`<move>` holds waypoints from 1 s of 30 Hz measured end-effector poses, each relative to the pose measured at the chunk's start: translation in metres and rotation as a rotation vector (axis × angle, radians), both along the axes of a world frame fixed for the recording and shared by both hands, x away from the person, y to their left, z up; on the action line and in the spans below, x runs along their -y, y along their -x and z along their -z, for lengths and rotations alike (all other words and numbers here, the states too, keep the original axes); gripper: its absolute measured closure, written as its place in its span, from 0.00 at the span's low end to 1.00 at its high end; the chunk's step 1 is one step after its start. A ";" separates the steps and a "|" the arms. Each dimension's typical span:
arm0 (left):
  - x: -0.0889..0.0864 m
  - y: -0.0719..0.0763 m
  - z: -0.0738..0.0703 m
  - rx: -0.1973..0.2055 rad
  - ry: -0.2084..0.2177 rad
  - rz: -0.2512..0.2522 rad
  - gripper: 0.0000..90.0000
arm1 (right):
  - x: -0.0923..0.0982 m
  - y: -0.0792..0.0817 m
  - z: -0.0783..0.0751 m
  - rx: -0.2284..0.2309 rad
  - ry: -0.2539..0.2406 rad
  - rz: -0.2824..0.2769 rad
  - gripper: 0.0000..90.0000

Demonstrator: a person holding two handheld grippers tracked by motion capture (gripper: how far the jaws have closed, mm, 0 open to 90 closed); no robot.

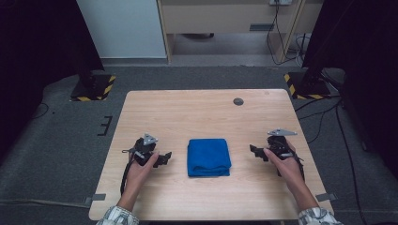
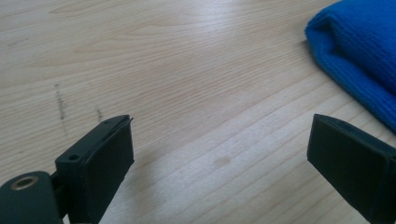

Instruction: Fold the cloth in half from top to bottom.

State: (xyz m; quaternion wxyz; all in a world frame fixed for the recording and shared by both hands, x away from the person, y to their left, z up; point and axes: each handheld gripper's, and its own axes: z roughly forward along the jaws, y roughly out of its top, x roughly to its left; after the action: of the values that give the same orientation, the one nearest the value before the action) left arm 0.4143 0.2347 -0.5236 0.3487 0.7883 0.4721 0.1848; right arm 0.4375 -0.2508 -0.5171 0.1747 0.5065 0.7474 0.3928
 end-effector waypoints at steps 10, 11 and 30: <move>-0.011 -0.005 0.007 -0.027 -0.028 -0.038 0.07 | 0.017 -0.010 0.005 -0.017 0.014 0.081 0.10; -0.011 -0.005 0.008 -0.031 -0.033 -0.039 0.07 | 0.017 -0.011 0.007 -0.027 0.018 0.083 0.10; -0.010 -0.005 0.014 -0.010 -0.053 -0.027 0.01 | 0.002 -0.005 0.022 -0.018 0.161 0.031 0.07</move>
State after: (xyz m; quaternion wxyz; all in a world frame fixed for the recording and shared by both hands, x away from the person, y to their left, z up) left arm 0.4189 0.2445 -0.5374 0.3228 0.7918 0.4792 0.1980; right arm 0.4421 -0.2532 -0.5393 0.2141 0.5057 0.7702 0.3244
